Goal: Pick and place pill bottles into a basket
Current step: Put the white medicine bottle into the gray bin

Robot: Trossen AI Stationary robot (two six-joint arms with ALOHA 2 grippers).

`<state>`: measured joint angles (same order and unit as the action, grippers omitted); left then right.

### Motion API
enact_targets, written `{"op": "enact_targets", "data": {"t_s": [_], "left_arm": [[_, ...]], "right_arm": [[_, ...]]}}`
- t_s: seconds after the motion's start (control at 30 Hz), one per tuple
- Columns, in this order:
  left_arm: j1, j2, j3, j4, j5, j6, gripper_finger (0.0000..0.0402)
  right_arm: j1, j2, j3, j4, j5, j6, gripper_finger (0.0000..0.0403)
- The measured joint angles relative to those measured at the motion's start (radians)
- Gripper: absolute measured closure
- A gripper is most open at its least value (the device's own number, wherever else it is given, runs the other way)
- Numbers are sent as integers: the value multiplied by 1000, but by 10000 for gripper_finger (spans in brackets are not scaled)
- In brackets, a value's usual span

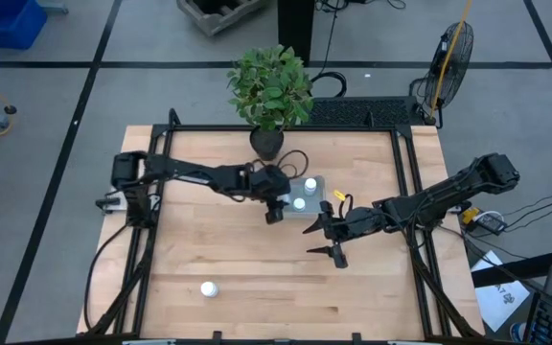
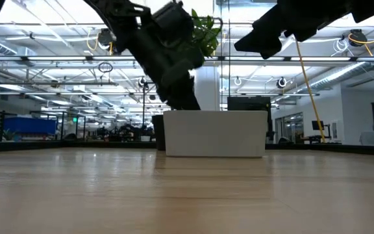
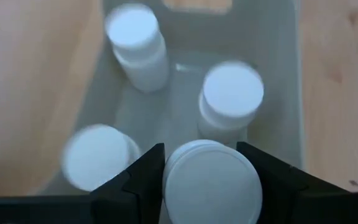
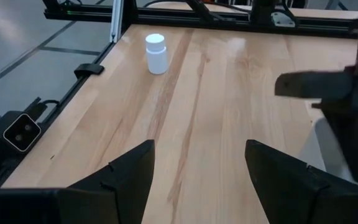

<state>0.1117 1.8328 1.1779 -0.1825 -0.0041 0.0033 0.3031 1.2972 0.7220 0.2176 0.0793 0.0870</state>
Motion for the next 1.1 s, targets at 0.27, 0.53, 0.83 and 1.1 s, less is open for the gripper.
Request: {"op": "enact_targets", "data": {"t_s": [0.27,0.53,0.83,1.1], "left_arm": [[3,60,8,2,22,-1,200],[2,57,8,6,1,-10,193],[2,56,8,8,2,-33,97],[2,43,6,-4,3,-26,81]], "right_arm": [[0,0,0,12,1,-2,161],[0,0,0,14,2,-2,161],[0,0,-1,14,2,-2,161],[0,0,-1,14,1,-2,161]]}}
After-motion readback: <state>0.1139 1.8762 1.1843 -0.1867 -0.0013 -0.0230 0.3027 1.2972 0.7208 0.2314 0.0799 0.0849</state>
